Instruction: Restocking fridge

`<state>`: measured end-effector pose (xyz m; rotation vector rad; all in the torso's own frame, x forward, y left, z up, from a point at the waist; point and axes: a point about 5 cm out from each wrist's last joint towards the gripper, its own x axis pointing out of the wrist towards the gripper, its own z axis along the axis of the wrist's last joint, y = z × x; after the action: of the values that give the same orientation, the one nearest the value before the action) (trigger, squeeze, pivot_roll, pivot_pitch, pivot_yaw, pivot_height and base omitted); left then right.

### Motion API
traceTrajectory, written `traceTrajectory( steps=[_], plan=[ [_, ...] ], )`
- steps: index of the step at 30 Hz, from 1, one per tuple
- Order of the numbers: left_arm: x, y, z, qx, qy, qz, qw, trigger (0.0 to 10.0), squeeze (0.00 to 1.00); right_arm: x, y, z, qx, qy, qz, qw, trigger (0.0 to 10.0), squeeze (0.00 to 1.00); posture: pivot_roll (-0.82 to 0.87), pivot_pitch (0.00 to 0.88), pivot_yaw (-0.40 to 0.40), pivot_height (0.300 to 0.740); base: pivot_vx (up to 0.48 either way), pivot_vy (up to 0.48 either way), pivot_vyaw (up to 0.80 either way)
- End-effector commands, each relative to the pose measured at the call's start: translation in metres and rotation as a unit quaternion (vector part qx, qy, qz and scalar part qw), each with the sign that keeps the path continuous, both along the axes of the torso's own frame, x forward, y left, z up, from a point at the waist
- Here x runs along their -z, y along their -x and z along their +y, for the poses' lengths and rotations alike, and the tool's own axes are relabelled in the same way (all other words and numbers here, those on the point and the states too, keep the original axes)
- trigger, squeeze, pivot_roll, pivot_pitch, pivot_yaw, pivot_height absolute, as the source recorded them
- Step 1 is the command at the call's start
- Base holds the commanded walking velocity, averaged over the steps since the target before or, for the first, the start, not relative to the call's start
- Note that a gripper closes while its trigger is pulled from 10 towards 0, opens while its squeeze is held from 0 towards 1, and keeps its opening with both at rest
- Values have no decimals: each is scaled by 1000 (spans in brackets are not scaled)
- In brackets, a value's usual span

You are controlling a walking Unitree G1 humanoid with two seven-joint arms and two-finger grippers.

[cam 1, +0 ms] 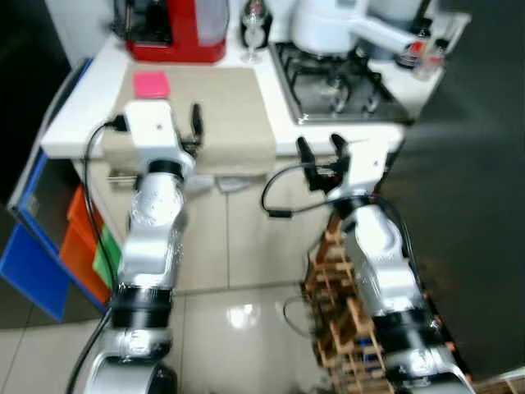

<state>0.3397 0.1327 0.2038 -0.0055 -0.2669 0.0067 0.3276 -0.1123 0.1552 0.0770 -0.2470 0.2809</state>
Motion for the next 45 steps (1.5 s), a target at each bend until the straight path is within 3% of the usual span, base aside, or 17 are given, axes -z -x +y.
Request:
traceTrajectory(
  steps=[1,6,17,18,33,34,35,45],
  plan=[
    [-3,1,8,-16,-11,-1,1000,10000,0,-3,2,8,-15,-5,-7,1000,10000,0,-2,0,-50,740,0,0,0],
    [-13,6,9,-26,-3,-25,999,10000,0,-4,2,15,-29,-5,-4,1000,10000,0,5,0,-62,740,350,0,0],
    [-14,3,9,-28,5,-15,999,10000,0,-6,0,23,-42,1,-6,999,10000,0,13,0,-59,740,475,0,0],
    [-14,3,7,-19,7,-15,1000,10000,1000,-5,-1,23,-40,0,-4,999,10000,0,11,0,-55,740,472,0,0],
    [-17,3,1,4,6,-17,1000,10000,1000,-6,0,27,-47,-2,-1,999,10000,0,11,0,-53,740,480,0,0],
    [-22,4,2,3,7,-27,1000,10000,573,-6,0,28,-49,-1,-1,999,10000,0,10,0,-51,740,0,0,0],
    [-24,4,3,0,8,-31,999,10000,0,-6,1,28,-49,-1,-2,999,10000,0,10,0,-51,740,0,0,0],
    [-28,2,11,-21,15,-29,999,10000,0,-6,2,28,-51,6,-7,999,10000,0,5,0,-58,740,0,0,310]
  ],
)
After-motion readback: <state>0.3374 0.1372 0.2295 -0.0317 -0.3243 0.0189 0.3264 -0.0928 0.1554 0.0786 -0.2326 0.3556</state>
